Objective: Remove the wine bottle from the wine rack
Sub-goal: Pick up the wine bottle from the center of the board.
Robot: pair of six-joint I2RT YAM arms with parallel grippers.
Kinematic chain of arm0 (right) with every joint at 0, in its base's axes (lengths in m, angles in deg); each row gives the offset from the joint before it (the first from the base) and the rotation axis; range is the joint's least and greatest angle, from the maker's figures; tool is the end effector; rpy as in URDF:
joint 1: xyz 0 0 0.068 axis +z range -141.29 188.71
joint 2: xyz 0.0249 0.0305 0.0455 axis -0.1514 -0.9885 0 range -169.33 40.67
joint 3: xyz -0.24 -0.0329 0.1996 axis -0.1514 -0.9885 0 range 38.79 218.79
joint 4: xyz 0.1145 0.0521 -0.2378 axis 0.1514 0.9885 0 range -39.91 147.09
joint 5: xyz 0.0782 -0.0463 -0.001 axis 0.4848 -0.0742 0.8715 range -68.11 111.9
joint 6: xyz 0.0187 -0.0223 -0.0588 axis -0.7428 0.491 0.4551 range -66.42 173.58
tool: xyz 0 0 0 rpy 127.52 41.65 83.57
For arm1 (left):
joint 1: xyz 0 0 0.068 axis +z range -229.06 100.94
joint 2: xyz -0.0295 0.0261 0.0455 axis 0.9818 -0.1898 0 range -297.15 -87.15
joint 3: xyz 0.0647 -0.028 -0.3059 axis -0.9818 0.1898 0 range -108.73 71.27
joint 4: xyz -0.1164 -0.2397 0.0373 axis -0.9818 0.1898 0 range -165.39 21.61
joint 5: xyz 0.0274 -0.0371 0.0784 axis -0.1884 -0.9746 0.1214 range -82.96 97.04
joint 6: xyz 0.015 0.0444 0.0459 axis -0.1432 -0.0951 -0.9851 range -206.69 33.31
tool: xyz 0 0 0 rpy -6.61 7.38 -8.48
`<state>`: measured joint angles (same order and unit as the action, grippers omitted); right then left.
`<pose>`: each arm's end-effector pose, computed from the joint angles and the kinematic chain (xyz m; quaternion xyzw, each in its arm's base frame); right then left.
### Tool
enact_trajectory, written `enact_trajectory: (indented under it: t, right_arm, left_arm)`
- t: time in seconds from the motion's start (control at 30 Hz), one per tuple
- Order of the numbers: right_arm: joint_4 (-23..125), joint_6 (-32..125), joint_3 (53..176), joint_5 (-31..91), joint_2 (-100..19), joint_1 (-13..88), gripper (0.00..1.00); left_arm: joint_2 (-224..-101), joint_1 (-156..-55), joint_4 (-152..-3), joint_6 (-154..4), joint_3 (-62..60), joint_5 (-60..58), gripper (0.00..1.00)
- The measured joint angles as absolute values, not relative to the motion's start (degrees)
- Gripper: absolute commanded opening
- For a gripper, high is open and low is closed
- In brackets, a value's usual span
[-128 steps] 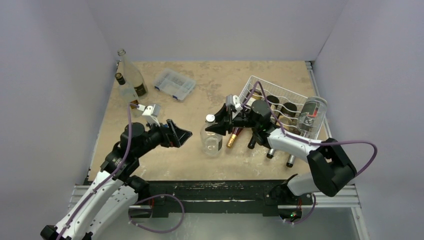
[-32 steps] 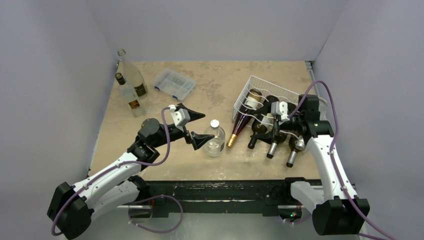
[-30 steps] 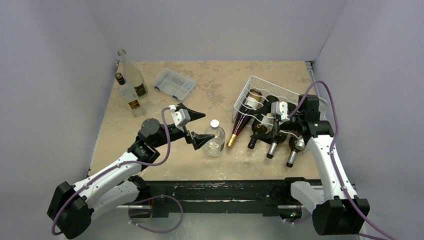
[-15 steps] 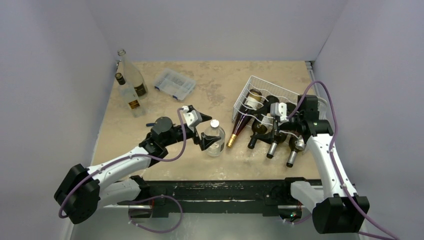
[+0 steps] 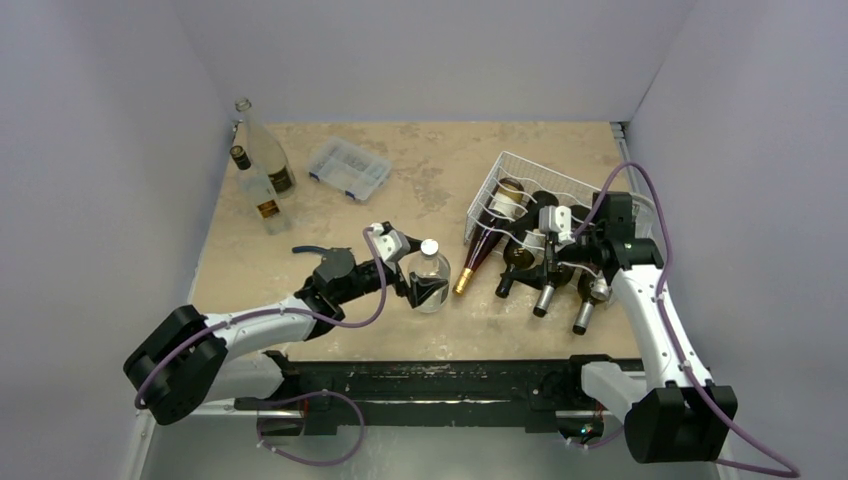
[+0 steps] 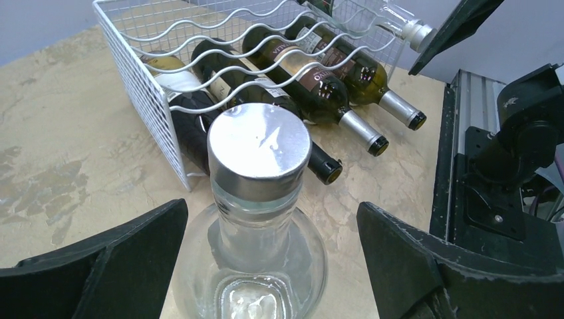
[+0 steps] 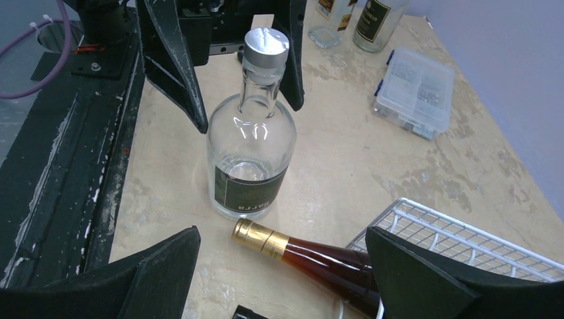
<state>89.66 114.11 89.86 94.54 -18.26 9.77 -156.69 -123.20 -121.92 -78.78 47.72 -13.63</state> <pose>0.1803 0.0526 0.3349 -0.5691 0.5348 0.3342 0.5277 0.1697 -0.1902 0.2612 0.3365 0.6184 -0.4201 0.5726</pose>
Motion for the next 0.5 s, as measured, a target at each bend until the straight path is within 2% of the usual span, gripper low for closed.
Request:
enact_trajectory:
  t: [0.5]
  right_arm:
    - [89.77,114.29,89.86,94.43,-18.63,8.37,0.99]
  left_arm:
    - [-151.22,-123.44,-122.07,-83.44,49.43,-9.19,1.00]
